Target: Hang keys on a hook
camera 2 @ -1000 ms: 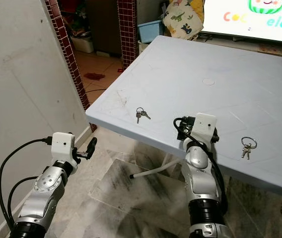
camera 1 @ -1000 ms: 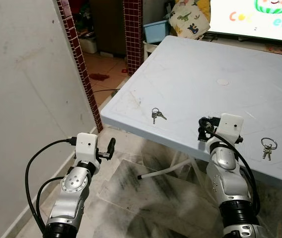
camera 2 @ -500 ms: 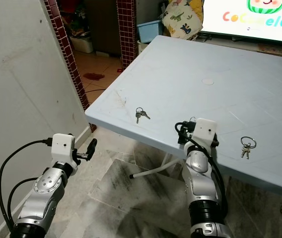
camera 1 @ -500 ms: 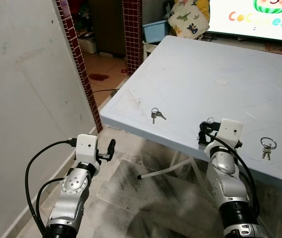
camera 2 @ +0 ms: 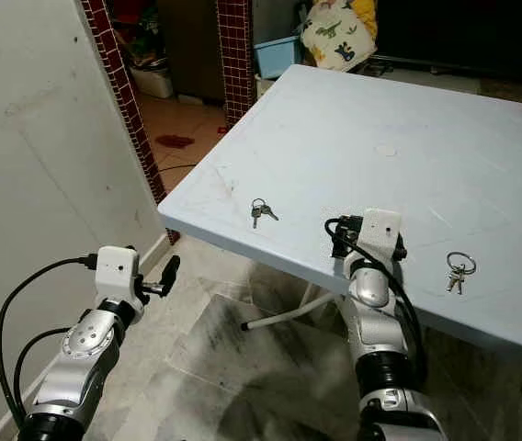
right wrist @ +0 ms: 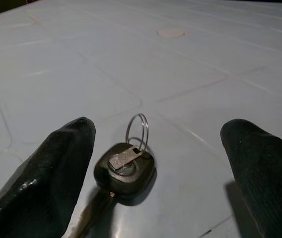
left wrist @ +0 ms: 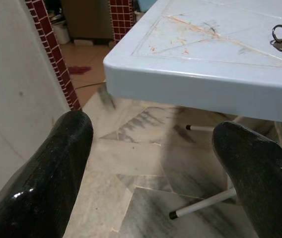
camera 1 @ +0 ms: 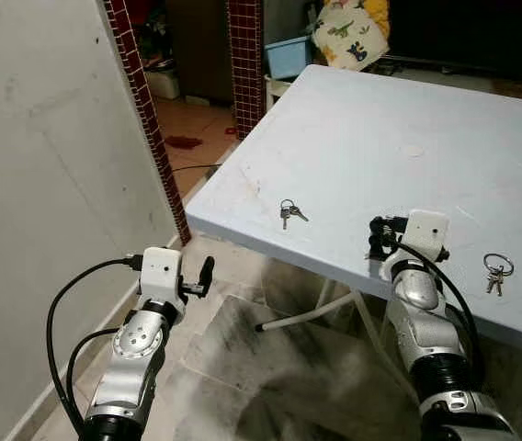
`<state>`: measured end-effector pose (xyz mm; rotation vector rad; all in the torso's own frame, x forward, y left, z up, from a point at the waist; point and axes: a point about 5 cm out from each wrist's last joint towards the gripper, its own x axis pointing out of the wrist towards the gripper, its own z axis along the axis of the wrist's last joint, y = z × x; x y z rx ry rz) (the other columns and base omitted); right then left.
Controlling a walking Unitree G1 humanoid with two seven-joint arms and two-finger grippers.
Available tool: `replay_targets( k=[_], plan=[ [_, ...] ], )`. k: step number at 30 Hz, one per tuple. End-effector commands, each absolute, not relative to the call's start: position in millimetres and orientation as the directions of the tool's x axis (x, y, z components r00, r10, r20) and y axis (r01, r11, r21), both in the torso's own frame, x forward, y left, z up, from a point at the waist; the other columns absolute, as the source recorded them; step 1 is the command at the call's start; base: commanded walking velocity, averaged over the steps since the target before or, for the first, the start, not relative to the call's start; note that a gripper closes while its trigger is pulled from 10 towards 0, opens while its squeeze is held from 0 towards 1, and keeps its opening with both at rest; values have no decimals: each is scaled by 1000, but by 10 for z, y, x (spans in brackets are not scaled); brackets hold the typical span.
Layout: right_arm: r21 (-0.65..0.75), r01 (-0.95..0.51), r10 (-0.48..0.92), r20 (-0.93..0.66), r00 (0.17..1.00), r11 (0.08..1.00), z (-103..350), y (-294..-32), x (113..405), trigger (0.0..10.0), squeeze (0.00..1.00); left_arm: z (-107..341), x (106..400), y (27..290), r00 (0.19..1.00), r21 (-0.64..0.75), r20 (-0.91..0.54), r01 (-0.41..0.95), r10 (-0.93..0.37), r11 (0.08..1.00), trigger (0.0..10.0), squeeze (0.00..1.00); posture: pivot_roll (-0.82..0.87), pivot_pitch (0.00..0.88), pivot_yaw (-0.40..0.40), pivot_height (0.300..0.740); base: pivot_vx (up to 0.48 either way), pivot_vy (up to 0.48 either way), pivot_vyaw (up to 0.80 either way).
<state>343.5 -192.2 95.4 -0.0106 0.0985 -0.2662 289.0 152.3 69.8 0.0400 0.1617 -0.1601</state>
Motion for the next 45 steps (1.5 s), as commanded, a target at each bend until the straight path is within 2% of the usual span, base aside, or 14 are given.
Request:
replay_targets(
  k=[1, 2, 3, 4, 5, 45],
  plan=[
    [-12, 256, -256, -83, 963, 967, 997, -1904, 3481, 10000, 0, 721, 2877, 1553, 974, 46, -161, 168, -159, 985, 10000, 0, -21, 43, 83, 740, 0, 0, 0],
    [-11, 255, -255, -85, 963, 967, 993, -1903, 3485, 7059, 0, 723, 2877, 1554, 974, 46, -160, 167, -158, 985, 10000, 0, -21, 43, 83, 740, 0, 0, 0],
    [-8, 255, -255, -86, 963, 967, 987, -1901, 3491, 3412, 0, 726, 2876, 1556, 975, 48, -160, 167, -157, 985, 10000, 0, -18, 44, 85, 740, 0, 0, 0],
    [-8, 255, -255, -86, 963, 967, 987, -1901, 3491, 3412, 0, 726, 2876, 1556, 975, 48, -160, 167, -157, 985, 10000, 0, -18, 44, 85, 740, 0, 0, 0],
    [-4, 255, -255, -87, 963, 967, 983, -1902, 3495, 0, 0, 728, 2874, 1559, 975, 49, -160, 166, -157, 985, 10000, 0, -16, 45, 86, 740, 0, 0, 0],
    [19, 262, -259, -87, 962, 965, 955, -1943, 3565, 0, 0, 769, 2840, 1628, 975, 74, -164, 162, -149, 984, 10000, 0, 14, 53, 102, 740, 0, 0, 0]
  ],
)
